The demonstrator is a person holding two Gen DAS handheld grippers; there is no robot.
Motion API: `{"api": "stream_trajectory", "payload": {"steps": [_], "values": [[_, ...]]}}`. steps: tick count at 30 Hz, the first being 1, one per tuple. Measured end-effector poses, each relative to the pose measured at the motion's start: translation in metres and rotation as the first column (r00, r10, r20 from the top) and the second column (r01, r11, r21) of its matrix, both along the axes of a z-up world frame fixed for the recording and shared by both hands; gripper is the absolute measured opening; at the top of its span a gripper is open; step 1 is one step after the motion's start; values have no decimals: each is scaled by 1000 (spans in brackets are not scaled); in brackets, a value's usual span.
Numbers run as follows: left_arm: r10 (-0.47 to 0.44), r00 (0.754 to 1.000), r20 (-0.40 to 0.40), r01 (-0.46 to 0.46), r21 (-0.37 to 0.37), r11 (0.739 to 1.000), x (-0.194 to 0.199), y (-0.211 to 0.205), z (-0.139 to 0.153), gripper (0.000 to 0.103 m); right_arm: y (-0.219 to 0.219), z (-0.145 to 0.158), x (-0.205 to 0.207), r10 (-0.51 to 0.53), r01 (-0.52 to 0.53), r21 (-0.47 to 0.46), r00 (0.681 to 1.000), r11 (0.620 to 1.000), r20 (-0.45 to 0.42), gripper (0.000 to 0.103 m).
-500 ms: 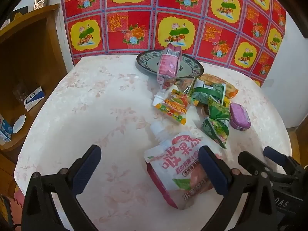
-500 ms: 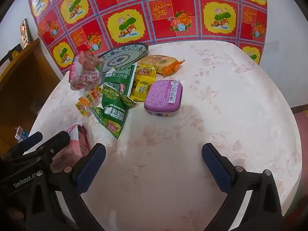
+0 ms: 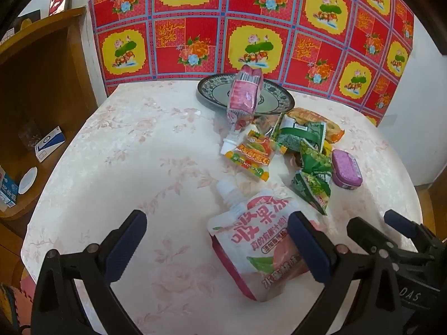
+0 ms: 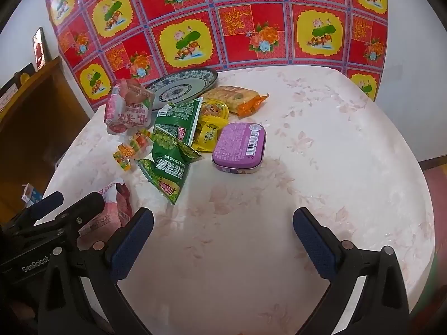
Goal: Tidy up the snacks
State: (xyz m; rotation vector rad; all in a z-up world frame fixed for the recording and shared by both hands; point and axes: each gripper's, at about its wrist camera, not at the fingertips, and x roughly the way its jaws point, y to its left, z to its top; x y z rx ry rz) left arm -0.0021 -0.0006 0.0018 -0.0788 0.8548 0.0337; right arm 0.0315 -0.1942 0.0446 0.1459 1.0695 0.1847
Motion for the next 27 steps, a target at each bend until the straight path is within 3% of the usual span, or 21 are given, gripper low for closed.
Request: {"api": "stream_trajectory", "payload": {"steps": [27], "values": [[-1,1000,1,1,-4,1000,-1,0,0,103,2,1,3,1,-1,-3,1000,1000,13,102]]}}
